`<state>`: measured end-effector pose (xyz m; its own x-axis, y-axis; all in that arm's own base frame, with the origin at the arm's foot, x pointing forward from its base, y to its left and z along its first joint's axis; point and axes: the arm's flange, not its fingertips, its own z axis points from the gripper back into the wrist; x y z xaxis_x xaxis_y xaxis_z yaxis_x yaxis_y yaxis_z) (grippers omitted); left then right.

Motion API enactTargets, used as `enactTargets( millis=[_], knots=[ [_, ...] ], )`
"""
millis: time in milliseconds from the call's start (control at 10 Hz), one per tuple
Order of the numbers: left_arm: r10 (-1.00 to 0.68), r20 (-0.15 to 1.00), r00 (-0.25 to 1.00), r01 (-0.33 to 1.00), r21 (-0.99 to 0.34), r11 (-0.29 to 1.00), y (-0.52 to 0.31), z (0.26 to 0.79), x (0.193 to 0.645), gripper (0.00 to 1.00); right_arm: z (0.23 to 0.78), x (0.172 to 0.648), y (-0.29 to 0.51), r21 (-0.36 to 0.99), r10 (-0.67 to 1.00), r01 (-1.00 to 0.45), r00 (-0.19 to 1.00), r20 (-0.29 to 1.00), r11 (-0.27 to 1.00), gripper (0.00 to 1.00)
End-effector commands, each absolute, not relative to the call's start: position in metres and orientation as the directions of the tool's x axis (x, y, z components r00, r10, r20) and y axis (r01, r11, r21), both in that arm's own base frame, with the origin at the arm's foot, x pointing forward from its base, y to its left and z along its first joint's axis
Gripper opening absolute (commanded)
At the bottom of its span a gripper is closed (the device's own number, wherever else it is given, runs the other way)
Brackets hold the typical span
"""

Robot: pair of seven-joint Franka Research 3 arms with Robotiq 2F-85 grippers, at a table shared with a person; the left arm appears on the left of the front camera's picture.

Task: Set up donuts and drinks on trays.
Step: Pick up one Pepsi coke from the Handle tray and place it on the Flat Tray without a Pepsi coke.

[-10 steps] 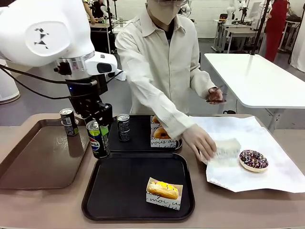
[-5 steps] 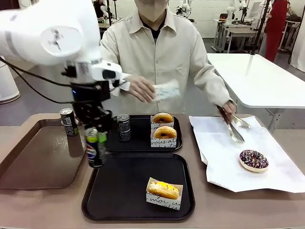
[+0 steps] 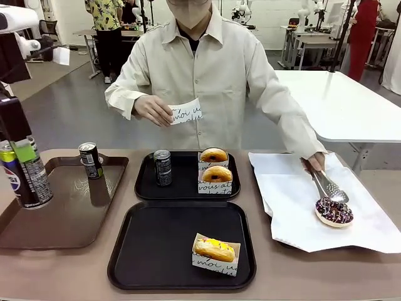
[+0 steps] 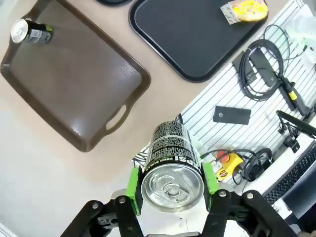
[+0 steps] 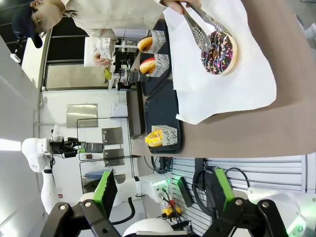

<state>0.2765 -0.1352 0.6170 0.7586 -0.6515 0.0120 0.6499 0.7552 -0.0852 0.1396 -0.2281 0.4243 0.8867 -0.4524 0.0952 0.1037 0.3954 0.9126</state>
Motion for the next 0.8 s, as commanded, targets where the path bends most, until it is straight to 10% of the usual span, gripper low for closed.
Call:
enactTargets(
  millis=[0, 700],
  knots=[
    [-0.644, 0.035, 0.764, 0.644, -0.089, 0.76, -0.153, 0.6, 0.294, 0.58, 0.425, 0.139, -0.228, 0.921, -0.452, 0.073, 0.884, 0.118, 0.383, 1.0],
    [-0.564, 0.138, 0.814, 0.567, 0.018, 0.823, -0.243, 0.551, 0.353, 0.58, 0.425, 0.139, -0.228, 0.921, -0.452, 0.073, 0.884, 0.118, 0.383, 1.0]
  ],
)
